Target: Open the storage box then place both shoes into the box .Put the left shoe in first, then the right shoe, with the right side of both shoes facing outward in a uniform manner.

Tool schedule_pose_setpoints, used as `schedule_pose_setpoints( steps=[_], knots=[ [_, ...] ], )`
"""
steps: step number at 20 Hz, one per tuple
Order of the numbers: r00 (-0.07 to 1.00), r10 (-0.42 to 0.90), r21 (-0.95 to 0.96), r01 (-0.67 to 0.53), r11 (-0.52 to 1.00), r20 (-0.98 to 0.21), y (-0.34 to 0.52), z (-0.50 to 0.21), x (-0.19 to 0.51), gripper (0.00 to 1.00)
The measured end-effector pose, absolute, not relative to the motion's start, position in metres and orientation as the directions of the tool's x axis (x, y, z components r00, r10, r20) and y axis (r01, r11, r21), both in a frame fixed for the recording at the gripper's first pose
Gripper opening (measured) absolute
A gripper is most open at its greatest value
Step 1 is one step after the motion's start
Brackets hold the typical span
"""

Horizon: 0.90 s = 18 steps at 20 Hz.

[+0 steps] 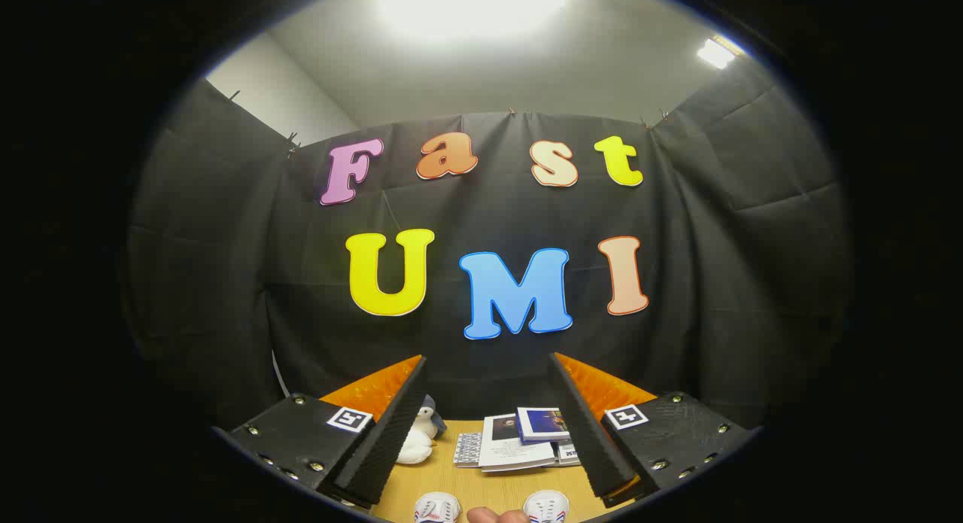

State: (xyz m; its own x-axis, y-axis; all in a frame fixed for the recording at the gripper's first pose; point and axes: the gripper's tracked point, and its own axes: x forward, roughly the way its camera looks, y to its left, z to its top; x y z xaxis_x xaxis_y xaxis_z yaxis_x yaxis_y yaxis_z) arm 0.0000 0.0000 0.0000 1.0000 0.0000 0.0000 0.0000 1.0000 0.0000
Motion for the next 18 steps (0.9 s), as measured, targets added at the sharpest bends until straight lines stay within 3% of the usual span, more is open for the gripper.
schedule_pose_setpoints(
  steps=[18],
  knots=[
    [0.999,0.042,-0.01,-0.042,0.999,-0.028,-0.002,-0.003,0.014,0.97]
  ],
)
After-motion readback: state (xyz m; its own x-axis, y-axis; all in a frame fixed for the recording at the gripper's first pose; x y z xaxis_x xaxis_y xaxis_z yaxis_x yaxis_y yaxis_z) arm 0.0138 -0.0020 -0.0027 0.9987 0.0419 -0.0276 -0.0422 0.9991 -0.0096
